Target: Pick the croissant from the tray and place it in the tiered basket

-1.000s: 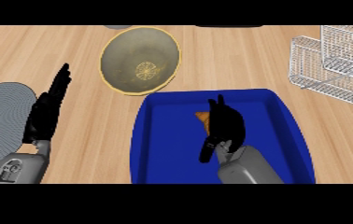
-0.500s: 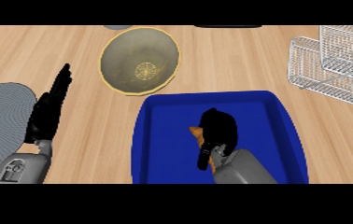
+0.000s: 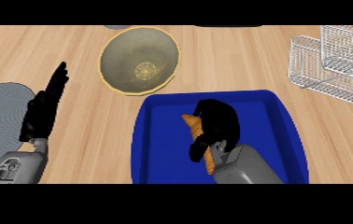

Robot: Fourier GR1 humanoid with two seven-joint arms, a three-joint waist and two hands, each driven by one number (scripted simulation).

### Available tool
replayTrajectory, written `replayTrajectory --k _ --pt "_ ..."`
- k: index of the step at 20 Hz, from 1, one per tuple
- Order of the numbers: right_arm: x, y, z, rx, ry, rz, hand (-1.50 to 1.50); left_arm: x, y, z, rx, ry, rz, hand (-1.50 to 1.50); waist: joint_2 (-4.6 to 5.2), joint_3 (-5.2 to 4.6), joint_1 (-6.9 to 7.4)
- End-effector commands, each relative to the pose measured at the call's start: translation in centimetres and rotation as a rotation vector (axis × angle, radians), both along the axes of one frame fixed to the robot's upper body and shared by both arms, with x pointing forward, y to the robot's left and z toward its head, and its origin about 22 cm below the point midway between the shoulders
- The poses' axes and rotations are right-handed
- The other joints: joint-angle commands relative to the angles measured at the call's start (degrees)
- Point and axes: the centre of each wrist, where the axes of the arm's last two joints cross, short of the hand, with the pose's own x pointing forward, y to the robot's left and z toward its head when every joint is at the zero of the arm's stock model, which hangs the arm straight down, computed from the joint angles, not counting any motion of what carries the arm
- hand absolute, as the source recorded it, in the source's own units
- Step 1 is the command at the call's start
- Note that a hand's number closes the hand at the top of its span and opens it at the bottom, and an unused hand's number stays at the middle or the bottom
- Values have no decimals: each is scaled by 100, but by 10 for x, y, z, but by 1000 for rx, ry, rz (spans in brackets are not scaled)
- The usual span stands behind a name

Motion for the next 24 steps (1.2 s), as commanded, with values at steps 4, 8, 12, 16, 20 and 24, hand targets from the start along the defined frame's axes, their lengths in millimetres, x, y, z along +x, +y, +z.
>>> replayTrajectory --k 4,8,12,16,20,24 --pt "73 -23 29 131 -197 -249 150 -3 -18 -5 -13 -7 -21 0 58 7 143" --pt "82 -26 70 216 -462 -318 150 5 -10 3 -2 -10 -21 0 40 5 79" --pt "85 -42 107 154 -714 -375 150 -2 -2 3 4 -7 -10 0 1 2 44" --pt "93 -61 172 134 -798 -417 150 -8 -3 -1 0 0 -28 0 -7 1 44" --pt "100 -81 198 -7 -830 -445 150 -2 -16 -2 -2 -9 -17 0 -1 1 18" --pt "98 -110 221 -96 -778 -445 150 -12 -6 -3 -16 25 -21 0 -10 1 15"
